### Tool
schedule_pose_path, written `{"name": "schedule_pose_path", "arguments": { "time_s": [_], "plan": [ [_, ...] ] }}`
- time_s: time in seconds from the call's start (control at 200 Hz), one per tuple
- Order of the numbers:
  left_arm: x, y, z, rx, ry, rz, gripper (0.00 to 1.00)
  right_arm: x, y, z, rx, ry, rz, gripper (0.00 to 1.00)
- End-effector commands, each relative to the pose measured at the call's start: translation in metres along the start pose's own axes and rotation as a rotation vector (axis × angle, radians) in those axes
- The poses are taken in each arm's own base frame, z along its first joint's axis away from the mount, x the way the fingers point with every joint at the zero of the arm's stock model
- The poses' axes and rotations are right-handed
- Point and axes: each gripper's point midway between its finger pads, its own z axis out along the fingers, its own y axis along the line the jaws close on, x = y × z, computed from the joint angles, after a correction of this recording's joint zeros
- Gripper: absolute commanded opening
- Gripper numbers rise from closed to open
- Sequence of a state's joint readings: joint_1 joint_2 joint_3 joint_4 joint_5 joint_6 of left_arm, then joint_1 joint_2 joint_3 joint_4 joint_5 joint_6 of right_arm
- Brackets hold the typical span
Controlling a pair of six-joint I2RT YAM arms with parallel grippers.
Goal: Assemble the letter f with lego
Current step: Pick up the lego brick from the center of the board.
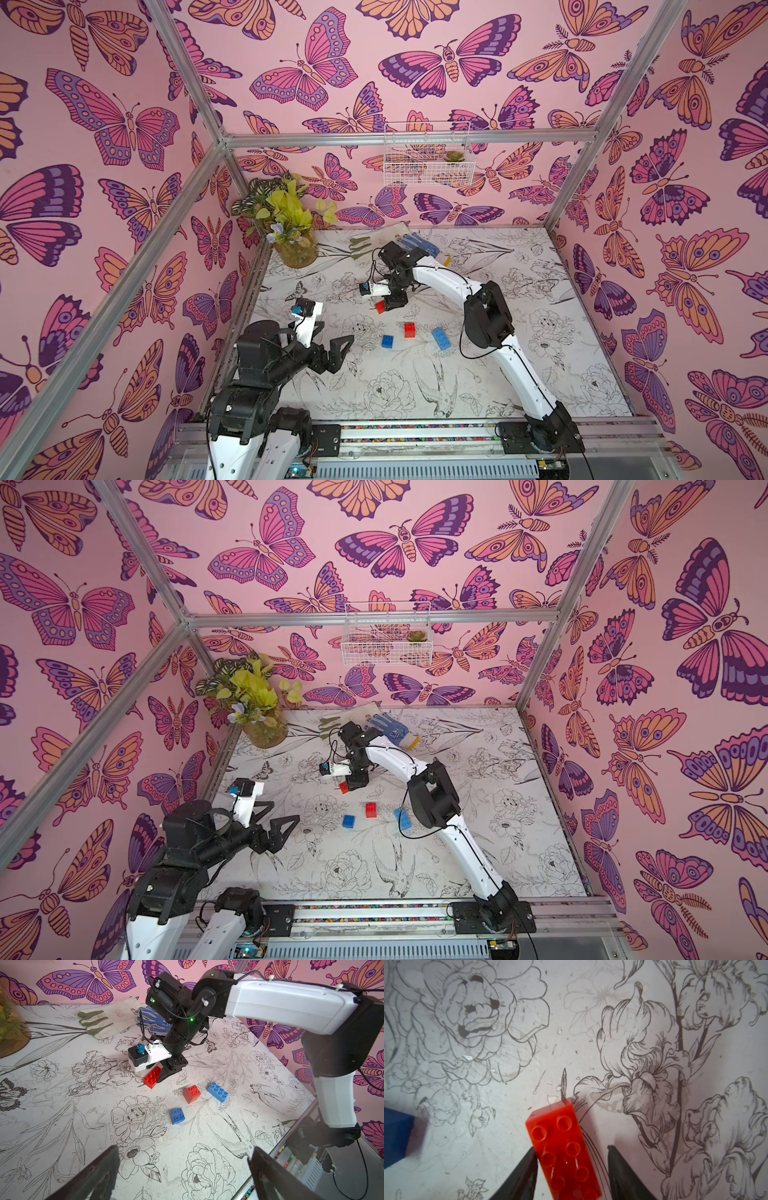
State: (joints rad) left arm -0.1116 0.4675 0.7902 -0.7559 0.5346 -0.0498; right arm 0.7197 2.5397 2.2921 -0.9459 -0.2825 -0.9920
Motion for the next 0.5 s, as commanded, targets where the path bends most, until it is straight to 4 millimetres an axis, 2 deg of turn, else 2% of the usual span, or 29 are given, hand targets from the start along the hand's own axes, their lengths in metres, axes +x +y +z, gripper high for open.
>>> {"name": "schedule_pose_path", "arguments": {
  "time_s": [0.0, 0.496],
  "plan": [
    [0.0014, -0.0031, 0.0014, 0.022, -0.002, 0.002, 0.99, -0.0008, 0.0076, 0.0049, -0.041, -0.002, 0.011, 0.5],
    [0.0016, -0.003, 0.0015, 0.021, -0.002, 0.002, 0.99, -0.0006, 0.0129, 0.004, -0.058, 0.005, 0.018, 0.39]
  ]
}}
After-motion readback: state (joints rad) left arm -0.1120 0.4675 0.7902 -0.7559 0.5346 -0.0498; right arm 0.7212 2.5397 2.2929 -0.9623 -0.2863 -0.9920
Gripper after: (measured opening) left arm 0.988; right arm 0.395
